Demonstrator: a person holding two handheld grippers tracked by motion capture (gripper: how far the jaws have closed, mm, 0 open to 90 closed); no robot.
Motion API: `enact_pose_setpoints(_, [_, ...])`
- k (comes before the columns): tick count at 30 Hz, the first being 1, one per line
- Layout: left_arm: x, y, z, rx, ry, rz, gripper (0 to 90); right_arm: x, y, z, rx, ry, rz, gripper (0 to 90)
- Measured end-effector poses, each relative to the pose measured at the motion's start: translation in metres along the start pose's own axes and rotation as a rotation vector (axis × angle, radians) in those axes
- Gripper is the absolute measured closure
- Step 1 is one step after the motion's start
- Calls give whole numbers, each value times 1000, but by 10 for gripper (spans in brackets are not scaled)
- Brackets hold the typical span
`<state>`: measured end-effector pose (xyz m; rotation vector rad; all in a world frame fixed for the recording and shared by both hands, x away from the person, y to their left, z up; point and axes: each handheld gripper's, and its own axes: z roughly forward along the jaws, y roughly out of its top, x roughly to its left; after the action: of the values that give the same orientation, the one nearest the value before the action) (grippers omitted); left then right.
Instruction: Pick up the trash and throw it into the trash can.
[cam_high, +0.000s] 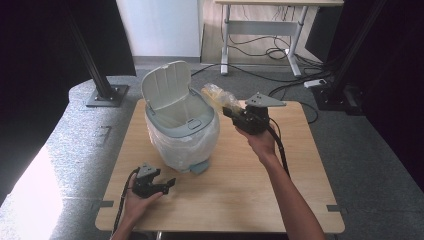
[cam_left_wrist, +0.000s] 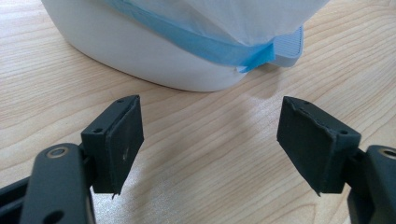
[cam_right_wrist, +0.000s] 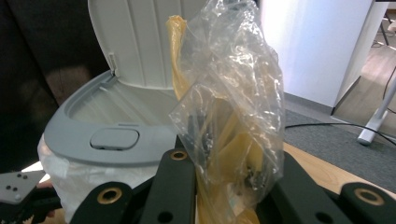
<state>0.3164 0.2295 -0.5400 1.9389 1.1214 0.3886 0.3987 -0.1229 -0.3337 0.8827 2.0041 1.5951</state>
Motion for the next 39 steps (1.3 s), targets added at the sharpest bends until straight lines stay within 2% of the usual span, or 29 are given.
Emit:
enact_pose_setpoints(18, [1,0,-1,-7,1,-6,227,10,18,16,-43,37,18,810])
enact_pose_setpoints(23, [3,0,-4,-16,6,-15,229,14,22,24,-45,45,7,810])
enact_pose_setpoints(39, [6,-1,-4,-14,5,-22,229,22,30,45,-46,82,13,809])
